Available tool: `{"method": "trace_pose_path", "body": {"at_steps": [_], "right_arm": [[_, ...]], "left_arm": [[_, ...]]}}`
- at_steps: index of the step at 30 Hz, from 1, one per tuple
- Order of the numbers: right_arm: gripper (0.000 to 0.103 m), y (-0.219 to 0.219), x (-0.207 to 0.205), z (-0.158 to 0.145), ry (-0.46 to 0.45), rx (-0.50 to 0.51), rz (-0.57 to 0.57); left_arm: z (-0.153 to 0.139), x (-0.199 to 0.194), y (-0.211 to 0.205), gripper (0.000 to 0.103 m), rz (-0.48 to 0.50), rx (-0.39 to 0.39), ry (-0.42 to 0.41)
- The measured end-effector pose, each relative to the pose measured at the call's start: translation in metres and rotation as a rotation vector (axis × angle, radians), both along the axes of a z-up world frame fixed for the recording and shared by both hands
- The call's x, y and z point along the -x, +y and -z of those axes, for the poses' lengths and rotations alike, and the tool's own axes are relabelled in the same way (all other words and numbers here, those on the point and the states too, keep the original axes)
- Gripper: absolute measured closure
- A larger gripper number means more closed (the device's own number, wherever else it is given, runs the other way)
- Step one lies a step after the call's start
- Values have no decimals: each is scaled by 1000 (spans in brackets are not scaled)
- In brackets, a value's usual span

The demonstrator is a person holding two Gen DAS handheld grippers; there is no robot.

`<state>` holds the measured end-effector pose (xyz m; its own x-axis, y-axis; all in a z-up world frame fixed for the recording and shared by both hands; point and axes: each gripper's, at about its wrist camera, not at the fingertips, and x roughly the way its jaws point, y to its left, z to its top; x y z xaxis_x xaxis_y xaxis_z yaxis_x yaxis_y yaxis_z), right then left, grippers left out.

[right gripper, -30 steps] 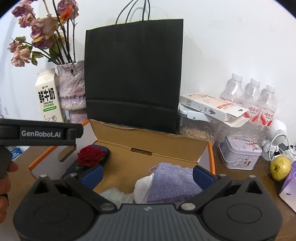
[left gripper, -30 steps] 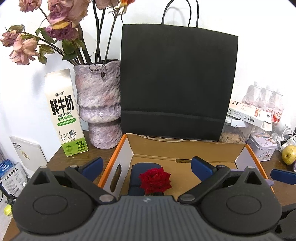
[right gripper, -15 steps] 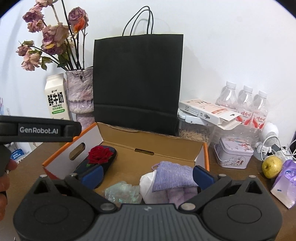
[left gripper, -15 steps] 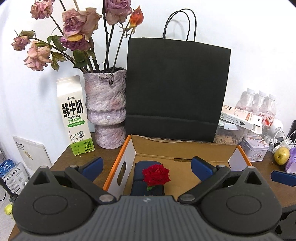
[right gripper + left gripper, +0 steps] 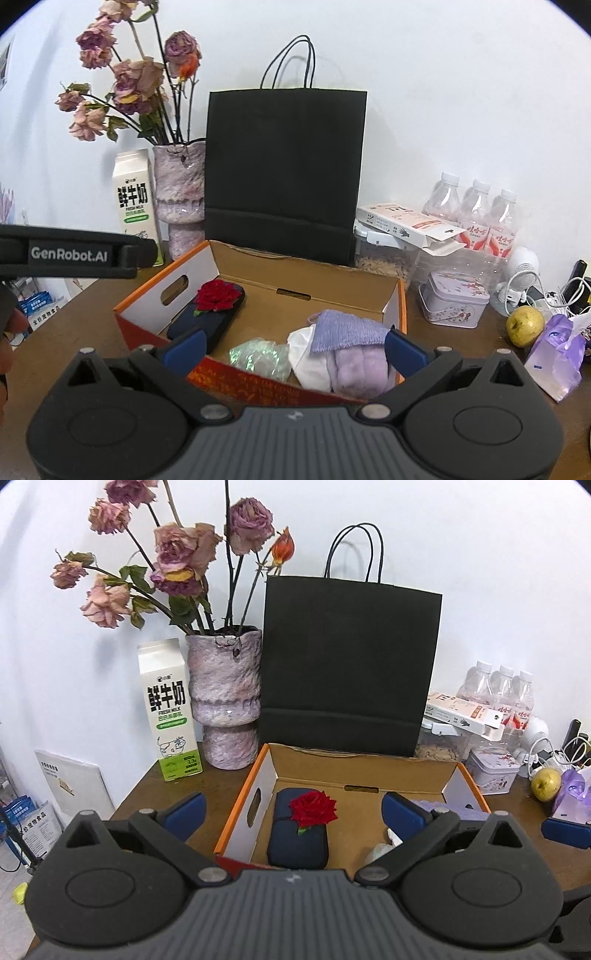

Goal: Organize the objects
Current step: 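Withdraw both grippers from the box back over the table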

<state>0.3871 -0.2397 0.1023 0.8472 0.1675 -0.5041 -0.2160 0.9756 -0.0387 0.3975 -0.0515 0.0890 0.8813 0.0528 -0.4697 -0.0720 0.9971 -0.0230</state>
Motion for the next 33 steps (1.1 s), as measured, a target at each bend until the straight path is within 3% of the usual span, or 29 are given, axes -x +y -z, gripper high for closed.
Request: {"method": "trace_pose_path", "body": {"at_steps": [19, 33], "right_arm": [[0, -3, 77, -1, 2, 2, -44], [0, -14, 128, 17, 26, 11, -43]], "left_arm": [[1, 76, 13, 0, -11, 1, 0], [18, 128, 29, 0, -25, -5, 34]]}}
